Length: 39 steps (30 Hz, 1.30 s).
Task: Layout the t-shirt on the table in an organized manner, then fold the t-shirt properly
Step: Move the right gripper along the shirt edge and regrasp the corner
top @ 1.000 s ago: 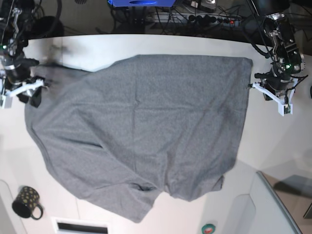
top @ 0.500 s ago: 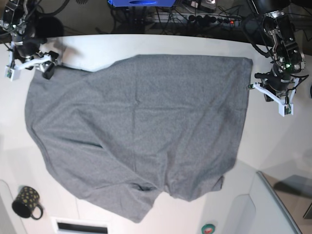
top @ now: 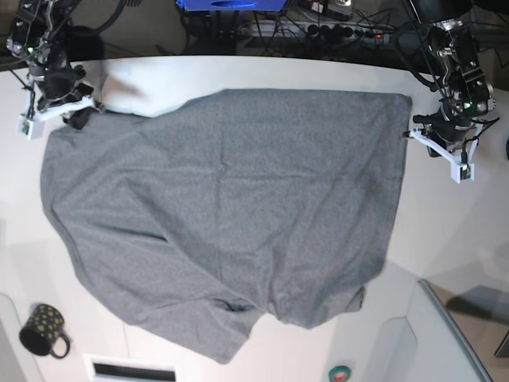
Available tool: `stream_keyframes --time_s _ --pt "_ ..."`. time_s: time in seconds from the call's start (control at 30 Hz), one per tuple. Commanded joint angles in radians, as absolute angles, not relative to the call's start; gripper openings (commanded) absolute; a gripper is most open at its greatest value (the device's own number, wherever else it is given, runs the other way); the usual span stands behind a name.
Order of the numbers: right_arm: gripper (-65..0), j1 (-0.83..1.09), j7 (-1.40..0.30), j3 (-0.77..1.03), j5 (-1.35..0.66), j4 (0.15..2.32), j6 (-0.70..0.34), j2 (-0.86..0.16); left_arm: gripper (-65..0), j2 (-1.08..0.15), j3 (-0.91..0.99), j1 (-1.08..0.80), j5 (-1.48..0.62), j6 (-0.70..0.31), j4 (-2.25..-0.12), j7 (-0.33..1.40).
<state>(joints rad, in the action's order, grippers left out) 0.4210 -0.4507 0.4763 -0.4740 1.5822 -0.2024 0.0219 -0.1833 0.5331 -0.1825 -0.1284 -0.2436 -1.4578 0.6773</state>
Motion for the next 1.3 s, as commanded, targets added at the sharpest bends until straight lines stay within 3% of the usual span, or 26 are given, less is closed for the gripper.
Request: stream_keyframes --time_s 0.0,0.43,0.73,0.8,0.9,0.97,1.13,1.27 --pt "-62.3 0.404 -0.447 0.484 -0.483 1.600 -0.211 0.015 -65.0 -0.197 0.539 -0.177 -0.128 -0.242 -1.466 0.661" --pt "-63.2 0.179 -0.682 0.475 -0.469 1.618 -0.203 0.010 -65.0 -0.196 0.539 -0.177 -0.128 -0.242 -1.469 0.661" --pt "-62.0 -0.035 -0.713 0.433 -0.255 1.454 -0.203 0.033 -65.0 -0.196 0.539 -0.177 -0.128 -0.242 -1.469 0.661" --pt "-56.4 -0.067 -0.716 0.432 -0.246 1.392 -0.211 0.033 -65.0 -0.196 0.539 -0.176 -0.128 -0.242 -1.469 0.661" --pt "-38.3 -0.064 -0.716 0.381 -0.246 1.380 -0.211 0.030 -65.0 -0.196 0.539 -0.173 -0.128 -0.242 -1.461 0.661" --pt "-30.0 -0.025 -0.708 0.358 -0.251 1.445 -0.213 0.010 -65.0 -0.197 0.539 -0.173 -0.128 -0.242 -1.461 0.661" --pt "-31.1 0.159 -0.647 0.426 -0.251 1.719 -0.203 0.025 -65.0 -0.197 0.539 -0.166 -0.128 -0.242 -1.461 0.661" --pt "-30.9 0.220 -0.627 0.515 -0.246 1.698 -0.203 0.071 -65.0 -0.194 0.539 -0.166 -0.128 -0.242 -1.461 0.661"
